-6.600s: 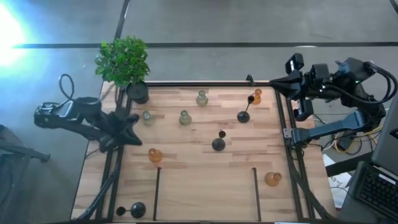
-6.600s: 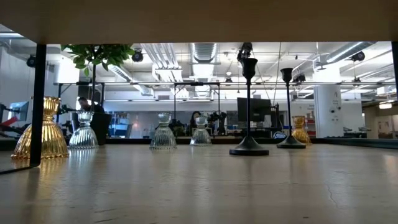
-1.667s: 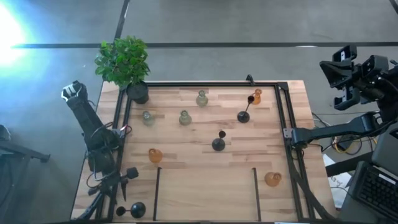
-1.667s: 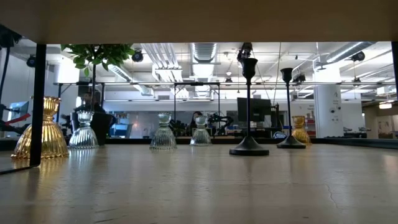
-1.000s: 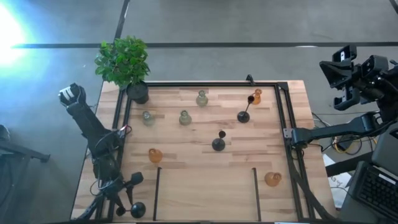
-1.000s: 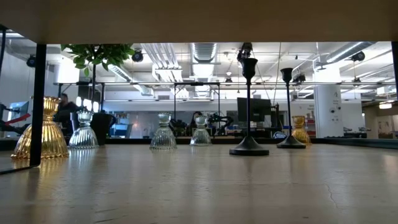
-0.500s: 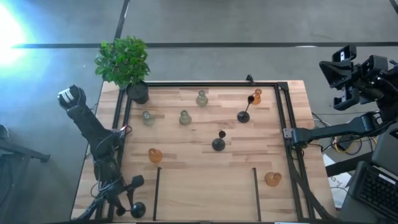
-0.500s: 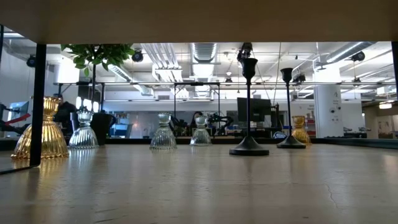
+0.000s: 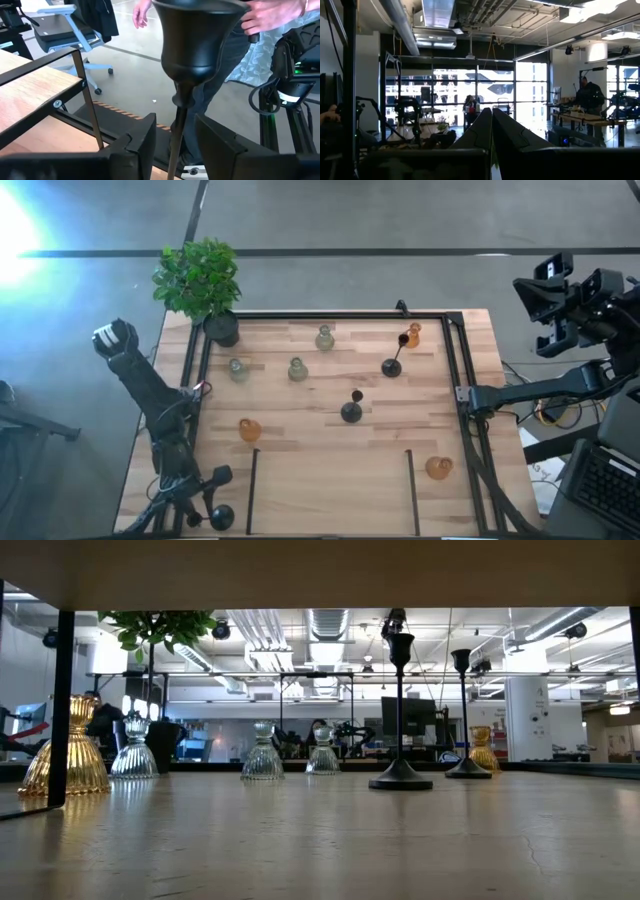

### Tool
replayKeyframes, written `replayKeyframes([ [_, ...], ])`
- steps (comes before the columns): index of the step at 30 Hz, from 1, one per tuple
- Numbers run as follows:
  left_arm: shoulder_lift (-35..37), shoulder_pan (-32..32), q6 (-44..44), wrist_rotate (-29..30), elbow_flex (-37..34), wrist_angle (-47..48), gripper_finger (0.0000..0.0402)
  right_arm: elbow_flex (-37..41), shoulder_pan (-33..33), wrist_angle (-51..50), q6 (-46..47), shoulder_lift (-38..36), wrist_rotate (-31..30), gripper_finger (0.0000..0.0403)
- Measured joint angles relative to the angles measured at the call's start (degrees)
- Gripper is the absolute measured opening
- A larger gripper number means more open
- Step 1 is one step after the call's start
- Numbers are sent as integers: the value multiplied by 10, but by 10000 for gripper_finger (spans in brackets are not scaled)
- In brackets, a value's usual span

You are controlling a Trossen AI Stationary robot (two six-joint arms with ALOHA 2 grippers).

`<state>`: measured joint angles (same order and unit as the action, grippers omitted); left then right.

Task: Pick & Place candle stick holders
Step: Put the bottom black candle holder on the shelf

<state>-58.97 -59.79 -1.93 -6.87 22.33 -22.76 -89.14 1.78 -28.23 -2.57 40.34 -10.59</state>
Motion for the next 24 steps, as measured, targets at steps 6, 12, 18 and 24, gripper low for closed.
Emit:
replayKeyframes([
  [6, -1, 0, 0, -1, 0, 0, 70, 0, 0, 0, 0, 0, 0, 8],
  [12, -1, 0, -5, 1, 4, 2, 18, 0, 0, 0, 0, 0, 0, 8],
  [18, 21, 0, -39, 10, 26, 13, 18, 0, 0, 0, 0, 0, 0, 8],
  [24, 66, 0, -88, 70, 87, 146, 18, 0, 0, 0, 0, 0, 0, 8],
])
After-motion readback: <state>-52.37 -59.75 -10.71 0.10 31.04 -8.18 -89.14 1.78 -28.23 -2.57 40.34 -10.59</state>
